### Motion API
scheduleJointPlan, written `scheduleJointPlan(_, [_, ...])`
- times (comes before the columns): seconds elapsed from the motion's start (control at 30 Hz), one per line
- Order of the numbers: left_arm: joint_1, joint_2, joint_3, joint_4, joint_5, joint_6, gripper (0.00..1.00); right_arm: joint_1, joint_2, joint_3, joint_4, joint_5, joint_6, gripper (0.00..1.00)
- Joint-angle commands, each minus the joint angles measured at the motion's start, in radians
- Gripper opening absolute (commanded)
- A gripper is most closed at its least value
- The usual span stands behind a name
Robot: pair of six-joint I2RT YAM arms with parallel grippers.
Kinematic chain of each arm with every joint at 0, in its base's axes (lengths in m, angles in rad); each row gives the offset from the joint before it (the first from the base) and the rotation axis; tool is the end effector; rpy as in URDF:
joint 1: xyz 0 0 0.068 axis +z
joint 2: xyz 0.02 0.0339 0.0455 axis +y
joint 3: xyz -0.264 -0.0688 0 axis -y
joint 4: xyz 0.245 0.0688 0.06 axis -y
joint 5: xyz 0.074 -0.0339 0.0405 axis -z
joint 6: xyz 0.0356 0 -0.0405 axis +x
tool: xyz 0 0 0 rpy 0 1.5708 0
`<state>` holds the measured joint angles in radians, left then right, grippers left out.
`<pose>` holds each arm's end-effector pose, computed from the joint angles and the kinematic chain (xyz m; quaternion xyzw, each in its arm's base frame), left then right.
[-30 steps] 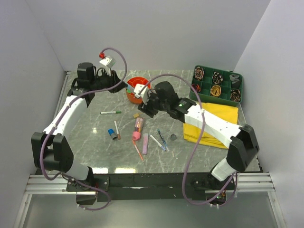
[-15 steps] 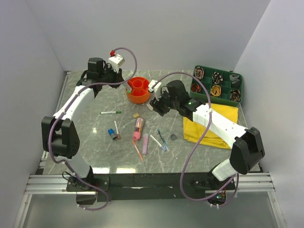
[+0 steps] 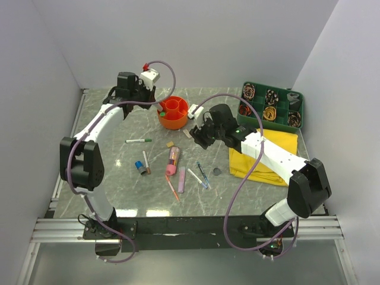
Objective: Sort the stationery into containers
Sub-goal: Place the pen in the storage box.
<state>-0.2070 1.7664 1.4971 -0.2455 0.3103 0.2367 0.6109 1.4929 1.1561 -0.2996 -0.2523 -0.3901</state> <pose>0.4062 -0.0964 0.3120 0.2637 0.8154 -0.1261 0.4997 0.2716 0.2010 0.2879 -0.4747 0.7499 0.1609 0.4317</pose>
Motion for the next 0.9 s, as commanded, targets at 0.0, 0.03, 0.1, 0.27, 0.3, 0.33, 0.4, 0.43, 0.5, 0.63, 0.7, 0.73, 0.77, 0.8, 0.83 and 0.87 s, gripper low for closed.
scheduleJointPlan(0.0, [-0.032, 0.037, 0.054, 0.031, -0.031, 0.035, 0.01, -0.008, -0.046, -0.009, 0.039, 0.002, 0.004, 0.62])
scheduleJointPlan(0.03, [-0.041, 0.05, 0.055, 0.032, -0.033, 0.036, 0.01, -0.01, -0.046, -0.009, 0.042, 0.005, 0.003, 0.62])
scheduleJointPlan(0.1, [-0.051, 0.06, 0.055, 0.035, -0.042, 0.038, 0.01, -0.01, -0.046, -0.009, 0.042, 0.007, 0.002, 0.62])
scheduleJointPlan(0.27, [-0.063, 0.093, 0.052, 0.045, -0.056, 0.027, 0.01, -0.011, -0.045, -0.01, 0.043, 0.012, 0.0, 0.62])
scheduleJointPlan(0.3, [-0.063, 0.097, 0.051, 0.046, -0.062, 0.027, 0.02, -0.013, -0.048, -0.012, 0.043, 0.013, -0.001, 0.62])
scheduleJointPlan(0.33, [-0.063, 0.099, 0.049, 0.049, -0.062, 0.026, 0.05, -0.013, -0.046, -0.012, 0.042, 0.015, -0.001, 0.62])
scheduleJointPlan(0.4, [-0.063, 0.099, 0.048, 0.052, -0.068, 0.021, 0.13, -0.016, -0.046, -0.013, 0.043, 0.013, 0.002, 0.62])
scheduleJointPlan(0.43, [-0.063, 0.099, 0.048, 0.055, -0.068, 0.016, 0.19, -0.014, -0.045, -0.012, 0.045, 0.013, 0.003, 0.62])
scheduleJointPlan(0.5, [-0.063, 0.1, 0.046, 0.066, -0.071, 0.003, 0.41, -0.014, -0.042, -0.012, 0.047, 0.007, 0.008, 0.62])
scheduleJointPlan(0.63, [-0.069, 0.102, 0.055, 0.066, -0.054, -0.007, 0.57, -0.014, -0.03, -0.001, 0.044, 0.002, 0.01, 0.62])
scheduleJointPlan(0.7, [-0.068, 0.087, 0.066, 0.069, -0.047, -0.025, 0.6, -0.014, -0.026, 0.01, 0.043, 0.004, 0.008, 0.62])
scheduleJointPlan(0.73, [-0.068, 0.079, 0.069, 0.071, -0.05, -0.034, 0.61, -0.014, -0.025, 0.017, 0.037, 0.004, 0.007, 0.62])
scheduleJointPlan(0.77, [-0.068, 0.07, 0.081, 0.069, -0.054, -0.048, 0.61, -0.014, -0.023, 0.022, 0.036, 0.004, 0.004, 0.62])
scheduleJointPlan(0.8, [-0.066, 0.045, 0.089, 0.068, -0.057, -0.053, 0.62, -0.014, -0.022, 0.025, 0.028, 0.002, 0.003, 0.62])
scheduleJointPlan(0.83, [-0.066, 0.027, 0.095, 0.06, -0.072, -0.057, 0.63, -0.014, -0.022, 0.034, 0.022, -0.001, 0.002, 0.62])
scheduleJointPlan(0.87, [-0.065, 0.009, 0.1, 0.06, -0.083, -0.059, 0.64, -0.013, -0.019, 0.04, 0.014, -0.002, -0.004, 0.62])
